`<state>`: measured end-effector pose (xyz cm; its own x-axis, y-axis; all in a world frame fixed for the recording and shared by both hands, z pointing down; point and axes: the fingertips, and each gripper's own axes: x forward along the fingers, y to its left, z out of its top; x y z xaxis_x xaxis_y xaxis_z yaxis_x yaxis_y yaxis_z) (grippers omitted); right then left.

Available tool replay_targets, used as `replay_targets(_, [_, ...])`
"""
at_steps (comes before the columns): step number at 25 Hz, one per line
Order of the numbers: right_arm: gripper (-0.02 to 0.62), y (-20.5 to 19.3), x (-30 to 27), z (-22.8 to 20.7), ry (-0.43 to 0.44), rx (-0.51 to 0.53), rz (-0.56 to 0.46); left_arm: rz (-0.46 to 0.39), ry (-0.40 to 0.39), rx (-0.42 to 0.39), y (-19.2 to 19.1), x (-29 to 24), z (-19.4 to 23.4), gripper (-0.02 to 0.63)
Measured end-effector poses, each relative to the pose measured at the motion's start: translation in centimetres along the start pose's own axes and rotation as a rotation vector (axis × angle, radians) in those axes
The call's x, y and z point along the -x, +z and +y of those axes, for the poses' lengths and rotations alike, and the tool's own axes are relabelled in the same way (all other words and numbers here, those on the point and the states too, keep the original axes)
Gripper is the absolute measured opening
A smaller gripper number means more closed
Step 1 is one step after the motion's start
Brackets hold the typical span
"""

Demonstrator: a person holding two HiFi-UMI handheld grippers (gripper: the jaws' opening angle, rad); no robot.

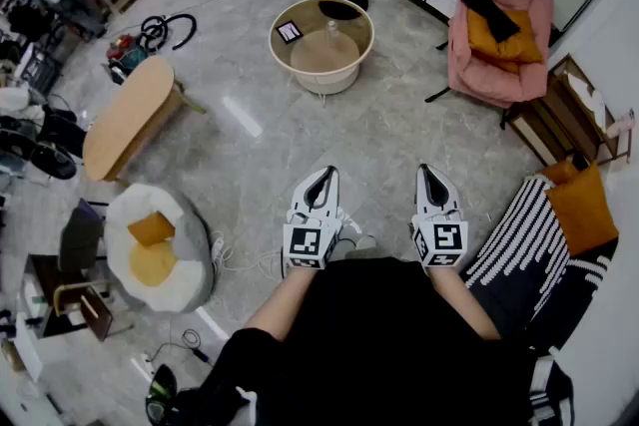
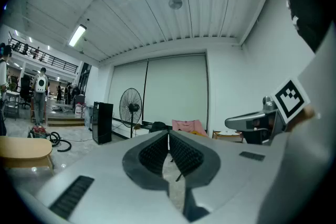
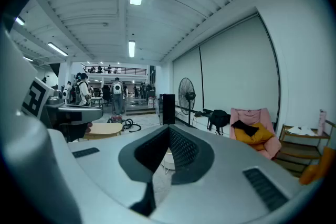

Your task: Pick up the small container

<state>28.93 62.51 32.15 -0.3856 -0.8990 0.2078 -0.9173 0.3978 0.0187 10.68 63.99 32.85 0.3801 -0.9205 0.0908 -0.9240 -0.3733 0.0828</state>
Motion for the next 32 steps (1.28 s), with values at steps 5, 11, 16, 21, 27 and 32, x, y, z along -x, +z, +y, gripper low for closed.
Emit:
replay_targets(5, [0.021,0.4,0.2,-1.0,0.007,0.002,-0.024,-0.019,-0.005,-0.004,0.7,-0.8,-0.8,0.025])
replay_targets(11, [0.021,0.5,0.4,-1.6,0.051,-0.004,-0.065,-0.033,0.018,-0.017,0.8,-1.1,-0.9,0.025])
replay_targets(16, [0.021,-0.4,0.2,-1.2,0.071,-0.004,-0.043,-0.017,0.041,-0.016,0.2,-1.0,-0.7,0.025])
replay_targets(21, [0.021,-0.9,-1.4,-2.2,0.047,0.013,-0.024,0.007,0.028,0.01,-0.2,-3.5,-0.5,0.025])
replay_targets(27, [0.021,-0.9,-5.7,-5.9,-0.026,0.007,-0.019,-0.012,-0.077,0.004,-0.8,-10.3,0.1,0.025])
replay_targets(32, [0.021,0.1,-10.7,-9.0,-0.071,0.012,0.005,-0.011,-0.123,0.017,0.1,-17.0,2.2,0.025])
